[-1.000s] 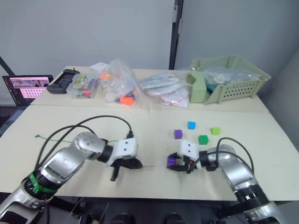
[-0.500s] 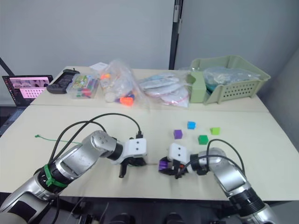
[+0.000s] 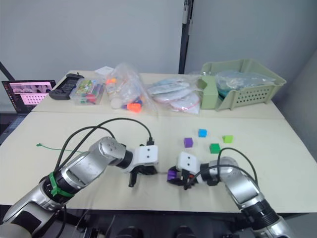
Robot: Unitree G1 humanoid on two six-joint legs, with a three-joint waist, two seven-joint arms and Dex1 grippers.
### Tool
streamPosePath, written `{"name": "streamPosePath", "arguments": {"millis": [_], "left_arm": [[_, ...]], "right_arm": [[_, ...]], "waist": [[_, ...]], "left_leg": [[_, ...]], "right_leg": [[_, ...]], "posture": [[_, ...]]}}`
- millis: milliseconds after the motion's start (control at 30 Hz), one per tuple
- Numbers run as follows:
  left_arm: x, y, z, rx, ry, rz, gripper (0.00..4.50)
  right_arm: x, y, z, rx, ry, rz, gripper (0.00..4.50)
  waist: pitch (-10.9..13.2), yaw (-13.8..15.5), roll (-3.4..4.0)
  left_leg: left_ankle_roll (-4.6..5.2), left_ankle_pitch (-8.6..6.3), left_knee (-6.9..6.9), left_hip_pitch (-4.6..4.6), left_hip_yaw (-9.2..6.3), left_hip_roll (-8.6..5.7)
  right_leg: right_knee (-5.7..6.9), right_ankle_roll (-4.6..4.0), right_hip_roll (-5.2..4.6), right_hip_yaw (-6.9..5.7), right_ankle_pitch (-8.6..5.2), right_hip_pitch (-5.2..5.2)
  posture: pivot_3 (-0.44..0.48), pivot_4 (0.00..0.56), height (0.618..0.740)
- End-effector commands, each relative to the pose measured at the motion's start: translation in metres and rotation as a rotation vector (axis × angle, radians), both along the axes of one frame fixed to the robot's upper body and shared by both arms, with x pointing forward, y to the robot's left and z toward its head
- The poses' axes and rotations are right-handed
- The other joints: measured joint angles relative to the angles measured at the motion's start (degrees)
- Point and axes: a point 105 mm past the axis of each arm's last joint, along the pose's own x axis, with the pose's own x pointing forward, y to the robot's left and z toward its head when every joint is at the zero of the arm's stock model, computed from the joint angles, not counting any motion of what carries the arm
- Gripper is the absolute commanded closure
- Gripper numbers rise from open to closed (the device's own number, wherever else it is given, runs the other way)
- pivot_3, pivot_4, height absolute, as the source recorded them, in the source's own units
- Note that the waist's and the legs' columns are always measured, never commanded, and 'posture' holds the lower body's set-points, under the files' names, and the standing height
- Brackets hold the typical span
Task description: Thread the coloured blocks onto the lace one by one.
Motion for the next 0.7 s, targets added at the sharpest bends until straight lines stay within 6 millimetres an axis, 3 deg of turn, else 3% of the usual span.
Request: {"name": "streamPosePath", "arguments": {"millis": [33, 700], "left_arm": [[-0.004, -0.008, 0.006, -0.008, -0.016, -0.05, 4.5], [-0.012, 0.011, 0.002, 0.026, 0.039, -0.039, 4.5]], "right_arm": [[0.003, 0.005, 0.004, -0.002, -0.034, -0.006, 3.12], [0.003, -0.01, -0.003, -0.038, -0.025, -0.041, 3.12]], "waist": [[0.0, 0.0, 0.0], [0.0, 0.3, 0.0]], "left_leg": [[0.0, 0.0, 0.0, 0.0, 0.0, 0.0], [0.0, 0.0, 0.02, 0.07, 0.0, -0.01]], "right_leg": [[0.0, 0.0, 0.0, 0.0, 0.0, 0.0], [0.01, 0.0, -0.02, 0.0, 0.0, 0.08]], "posture": [[0.0, 0.15, 0.74], [0.0, 0.15, 0.74]]}}
